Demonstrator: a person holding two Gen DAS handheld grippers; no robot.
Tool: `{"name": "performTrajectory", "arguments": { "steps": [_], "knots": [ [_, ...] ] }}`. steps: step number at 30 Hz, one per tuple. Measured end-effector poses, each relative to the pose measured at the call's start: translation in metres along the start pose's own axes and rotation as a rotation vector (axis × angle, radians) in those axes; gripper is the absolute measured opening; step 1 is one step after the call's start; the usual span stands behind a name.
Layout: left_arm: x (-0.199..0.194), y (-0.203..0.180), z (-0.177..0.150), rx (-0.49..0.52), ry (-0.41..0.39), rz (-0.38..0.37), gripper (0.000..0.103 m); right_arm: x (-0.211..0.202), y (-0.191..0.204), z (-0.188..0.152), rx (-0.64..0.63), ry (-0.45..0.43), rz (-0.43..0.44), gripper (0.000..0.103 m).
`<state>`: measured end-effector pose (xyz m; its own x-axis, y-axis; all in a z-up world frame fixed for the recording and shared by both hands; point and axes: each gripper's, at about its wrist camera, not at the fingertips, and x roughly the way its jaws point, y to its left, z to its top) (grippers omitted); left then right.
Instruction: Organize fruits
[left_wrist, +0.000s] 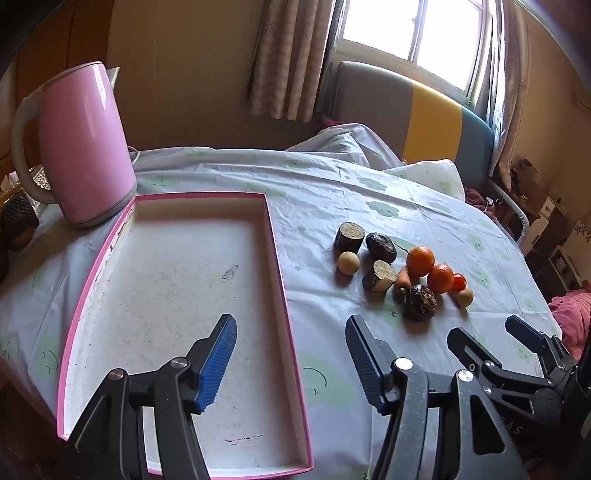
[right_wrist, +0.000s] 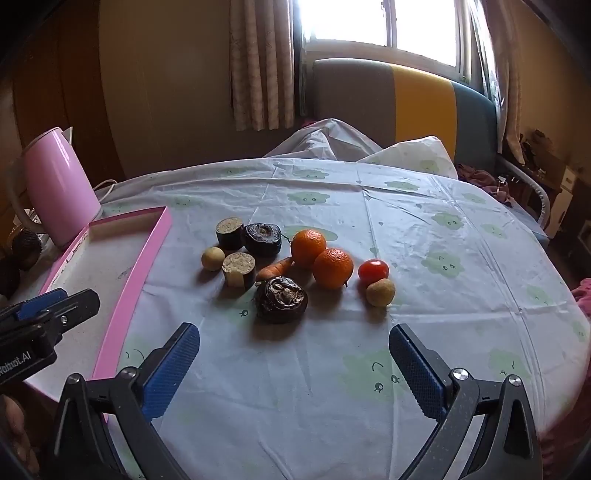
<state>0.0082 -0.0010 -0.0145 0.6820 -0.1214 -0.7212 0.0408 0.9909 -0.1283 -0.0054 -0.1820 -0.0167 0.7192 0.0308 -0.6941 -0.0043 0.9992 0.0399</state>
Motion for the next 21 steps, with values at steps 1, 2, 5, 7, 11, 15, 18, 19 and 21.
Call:
{"name": "performTrajectory", "arguments": {
  "steps": [1, 2, 5, 7, 11, 15, 18, 19, 21],
  "knots": [
    [-0.001, -0.001, -0.001, 0.004, -0.006, -0.002, 0.062, 0.000, 0.001, 0.000, -0.004, 0.002, -0.004, 0.103],
    [-0.002, -0.003, -0.001, 0.010, -0.011, 0.000, 0.062, 0.000, 0.001, 0.000, -0.008, 0.006, -0.006, 0.103],
    [-0.005, 0.002, -0.001, 0.022, -0.011, 0.024, 0.062, 0.000, 0.002, -0.001, -0.009, 0.014, -0.003, 0.103],
    [-0.005, 0.002, -0.001, 0.026, -0.013, 0.045, 0.063, -0.001, 0.002, 0.000, -0.010, 0.014, -0.004, 0.103],
    [-0.008, 0.007, -0.001, 0.022, -0.026, 0.048, 0.063, -0.001, 0.003, 0.000, -0.013, 0.012, -0.006, 0.103],
    [-0.009, 0.007, -0.002, 0.032, -0.027, 0.060, 0.063, -0.001, 0.004, -0.002, -0.015, 0.020, -0.008, 0.103],
    [-0.009, 0.005, -0.002, 0.043, -0.027, 0.063, 0.063, -0.003, 0.006, -0.003, -0.022, 0.016, -0.006, 0.103],
    [-0.010, 0.005, -0.003, 0.045, -0.027, 0.063, 0.063, -0.004, 0.007, -0.003, -0.025, 0.014, -0.005, 0.103],
    [-0.010, 0.004, -0.002, 0.046, -0.025, 0.061, 0.063, -0.005, 0.008, -0.004, -0.029, 0.007, -0.006, 0.103]
  ]
}}
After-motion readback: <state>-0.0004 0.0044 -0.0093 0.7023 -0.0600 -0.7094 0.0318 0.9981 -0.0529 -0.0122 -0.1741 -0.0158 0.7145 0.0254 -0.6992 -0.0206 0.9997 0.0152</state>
